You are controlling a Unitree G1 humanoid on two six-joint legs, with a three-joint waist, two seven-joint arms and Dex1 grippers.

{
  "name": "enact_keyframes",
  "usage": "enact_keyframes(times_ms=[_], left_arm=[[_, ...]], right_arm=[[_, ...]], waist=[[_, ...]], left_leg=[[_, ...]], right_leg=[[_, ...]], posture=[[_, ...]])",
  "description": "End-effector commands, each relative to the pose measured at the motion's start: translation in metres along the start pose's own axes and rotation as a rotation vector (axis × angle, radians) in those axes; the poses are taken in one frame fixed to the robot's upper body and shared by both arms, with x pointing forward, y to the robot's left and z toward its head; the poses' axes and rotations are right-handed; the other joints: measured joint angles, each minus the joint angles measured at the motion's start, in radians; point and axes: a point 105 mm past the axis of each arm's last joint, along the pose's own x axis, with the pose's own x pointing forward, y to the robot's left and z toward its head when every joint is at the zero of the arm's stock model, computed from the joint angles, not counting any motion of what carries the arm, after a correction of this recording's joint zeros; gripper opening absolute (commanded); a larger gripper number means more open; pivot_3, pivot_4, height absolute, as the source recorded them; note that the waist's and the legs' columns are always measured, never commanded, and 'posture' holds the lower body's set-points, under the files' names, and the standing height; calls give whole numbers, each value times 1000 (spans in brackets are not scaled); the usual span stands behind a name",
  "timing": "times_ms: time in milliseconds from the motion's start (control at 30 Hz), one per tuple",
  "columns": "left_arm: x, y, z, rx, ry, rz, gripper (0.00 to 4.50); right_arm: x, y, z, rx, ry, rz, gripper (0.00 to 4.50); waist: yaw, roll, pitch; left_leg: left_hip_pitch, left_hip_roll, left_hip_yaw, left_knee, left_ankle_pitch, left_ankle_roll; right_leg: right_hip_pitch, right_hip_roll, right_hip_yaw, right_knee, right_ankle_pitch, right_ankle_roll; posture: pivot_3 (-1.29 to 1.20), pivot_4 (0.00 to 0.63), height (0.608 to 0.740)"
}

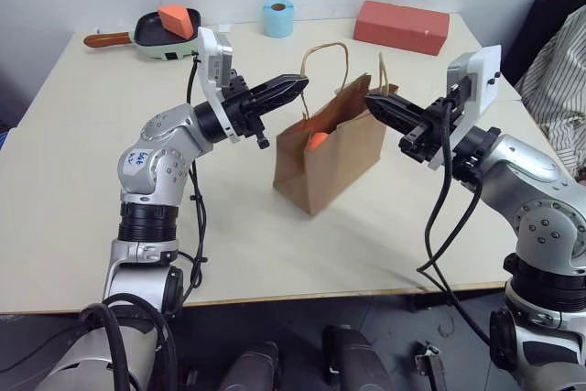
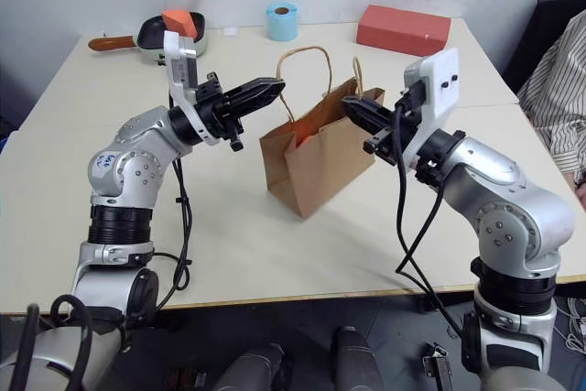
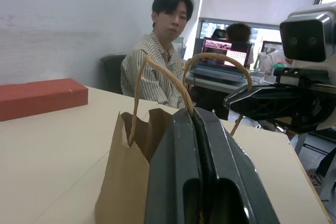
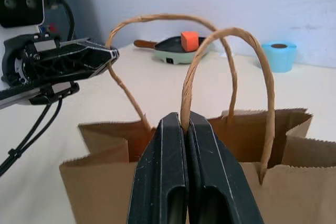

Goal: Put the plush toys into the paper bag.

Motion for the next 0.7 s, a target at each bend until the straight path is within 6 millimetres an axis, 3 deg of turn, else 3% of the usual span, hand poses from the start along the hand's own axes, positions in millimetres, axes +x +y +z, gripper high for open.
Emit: enact_keyframes(times_ms=[33, 100, 200, 400, 500, 600, 700], left_arm=[[1, -4, 18, 53, -37, -21, 200], [-2, -4, 17, 47, -26, -22, 628], [-10, -7, 16, 40, 1, -31, 1574], [-45, -34, 26, 11, 62, -75, 3489], [-68, -49, 23, -22, 127, -58, 4446], [-80, -57, 4, -41, 195, 3, 4477], [-79, -63, -23, -40, 242, 18, 4477]], right_arm=[[-1, 4, 12, -35, -51, 3, 18], [-2, 5, 5, -60, -17, 7, 0], [-4, 9, -4, -79, 17, 15, 682], [-29, 21, -4, -121, 37, 56, 2799], [-47, 27, 1, -110, 36, 82, 2843], [-66, 35, -8, -89, 94, 133, 2843], [-74, 39, -27, -52, 161, 159, 2843]], waist=[[1, 0, 0], [1, 0, 0], [0, 0, 0], [-3, 0, 0], [0, 0, 0], [12, 0, 0], [31, 0, 0]], left_leg=[[0, 0, 0, 0, 0, 0], [0, 0, 0, 0, 0, 0], [0, 0, 0, 0, 0, 0], [0, 0, 0, -2, 0, 0], [1, 1, 0, -2, 0, 0], [2, 1, 0, -2, 0, 0], [2, 0, -1, -1, 0, 0]], right_leg=[[0, 0, 0, 0, 0, 0], [0, 0, 0, 0, 0, 0], [0, 0, 0, 0, 0, 0], [-1, 1, 0, 0, 0, 0], [0, 1, 1, -1, 0, 0], [2, 1, 1, -3, 0, 0], [4, 1, 1, -8, 0, 0]], posture=[[0, 150, 740], [0, 150, 740], [0, 150, 740], [0, 150, 740], [0, 150, 740], [0, 150, 740], [0, 150, 740]])
